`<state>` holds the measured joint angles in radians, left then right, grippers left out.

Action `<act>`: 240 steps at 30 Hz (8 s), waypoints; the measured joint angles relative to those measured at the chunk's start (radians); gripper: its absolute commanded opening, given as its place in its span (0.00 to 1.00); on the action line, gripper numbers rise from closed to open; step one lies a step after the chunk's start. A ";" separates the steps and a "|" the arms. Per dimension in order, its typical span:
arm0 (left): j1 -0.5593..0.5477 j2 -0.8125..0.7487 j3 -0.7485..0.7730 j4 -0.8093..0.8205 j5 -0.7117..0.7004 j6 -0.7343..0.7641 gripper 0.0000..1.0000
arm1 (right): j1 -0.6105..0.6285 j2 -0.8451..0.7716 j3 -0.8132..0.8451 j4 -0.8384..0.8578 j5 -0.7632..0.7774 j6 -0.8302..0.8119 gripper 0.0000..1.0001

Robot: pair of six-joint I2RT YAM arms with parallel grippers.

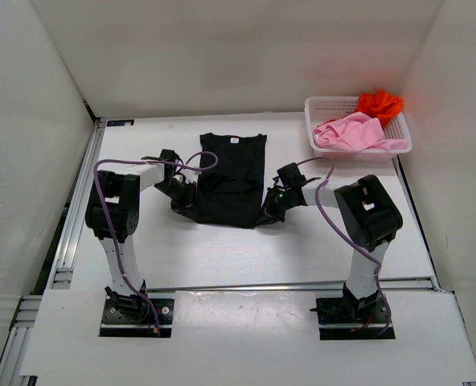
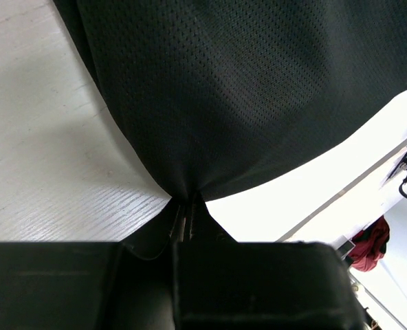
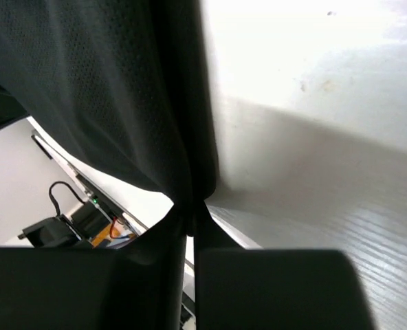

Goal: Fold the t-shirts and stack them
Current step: Fold the folded rectangular tshirt in 1/3 of the way, then grab one side of the 2/3 rectangular tshirt with both arms

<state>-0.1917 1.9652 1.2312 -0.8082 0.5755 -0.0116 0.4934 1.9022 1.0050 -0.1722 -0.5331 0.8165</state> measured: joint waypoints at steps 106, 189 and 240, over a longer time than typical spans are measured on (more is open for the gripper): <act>-0.335 -0.179 0.175 -0.087 -0.618 0.012 0.58 | 0.214 -0.419 0.087 -0.438 0.524 -0.310 0.01; -0.423 -0.444 -0.480 0.128 0.046 0.007 0.63 | 0.117 -0.696 -0.505 -0.142 0.270 -0.142 0.65; -0.305 -0.472 -0.627 0.304 0.111 -0.015 0.11 | 0.117 -0.791 -0.626 -0.047 0.266 0.126 0.58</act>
<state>-0.4969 1.4929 0.6044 -0.5045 0.6868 -0.0265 0.6106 1.1114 0.3786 -0.2195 -0.2672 0.9421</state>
